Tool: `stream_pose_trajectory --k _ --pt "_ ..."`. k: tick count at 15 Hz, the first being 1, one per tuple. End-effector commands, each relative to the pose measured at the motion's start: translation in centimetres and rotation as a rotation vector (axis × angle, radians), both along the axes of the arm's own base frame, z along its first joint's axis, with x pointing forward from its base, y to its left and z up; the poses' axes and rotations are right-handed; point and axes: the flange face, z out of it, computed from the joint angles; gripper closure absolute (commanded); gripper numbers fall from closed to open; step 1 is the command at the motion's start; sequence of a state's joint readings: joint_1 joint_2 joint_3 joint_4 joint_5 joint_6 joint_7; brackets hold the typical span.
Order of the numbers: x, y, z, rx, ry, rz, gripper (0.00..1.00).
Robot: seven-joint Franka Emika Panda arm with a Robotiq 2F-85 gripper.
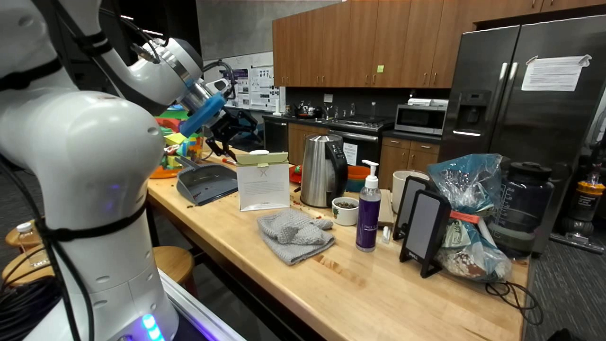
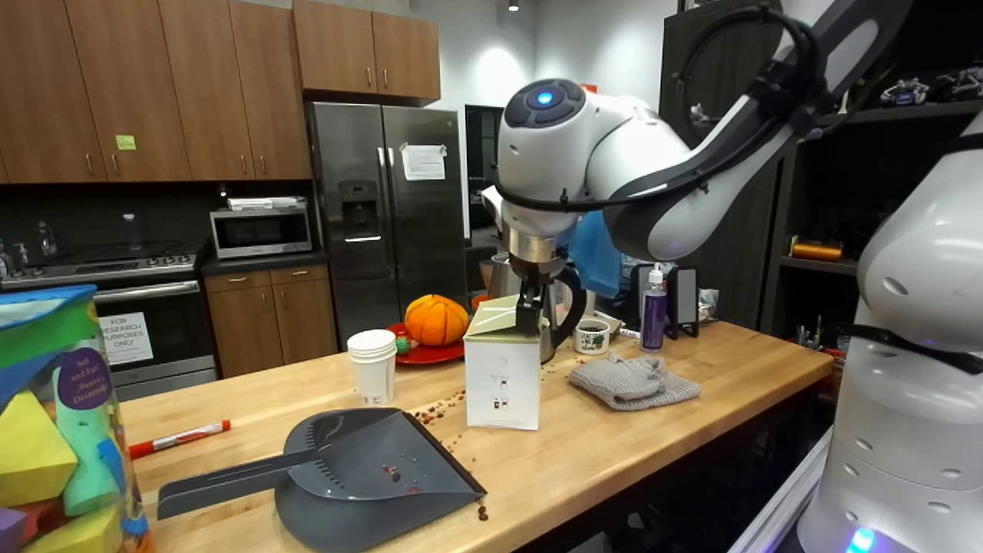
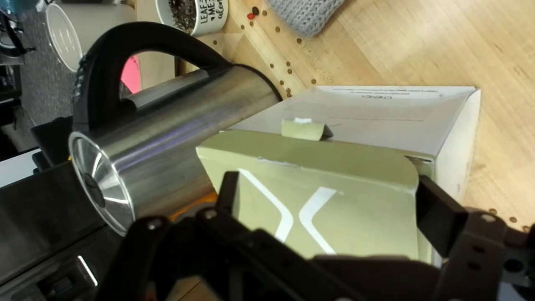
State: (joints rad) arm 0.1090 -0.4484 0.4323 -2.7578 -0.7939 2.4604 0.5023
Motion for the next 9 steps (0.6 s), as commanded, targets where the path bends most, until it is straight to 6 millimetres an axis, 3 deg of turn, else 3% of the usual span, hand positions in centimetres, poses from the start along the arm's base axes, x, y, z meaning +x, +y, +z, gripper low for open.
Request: stream_pose_trajectory --k 1,9 --pt "0.72 -0.33 0.01 -0.003 -0.028 -0.014 0.00" --pt "0.58 -0.05 0.59 -0.016 -0.086 -0.018 0.00"
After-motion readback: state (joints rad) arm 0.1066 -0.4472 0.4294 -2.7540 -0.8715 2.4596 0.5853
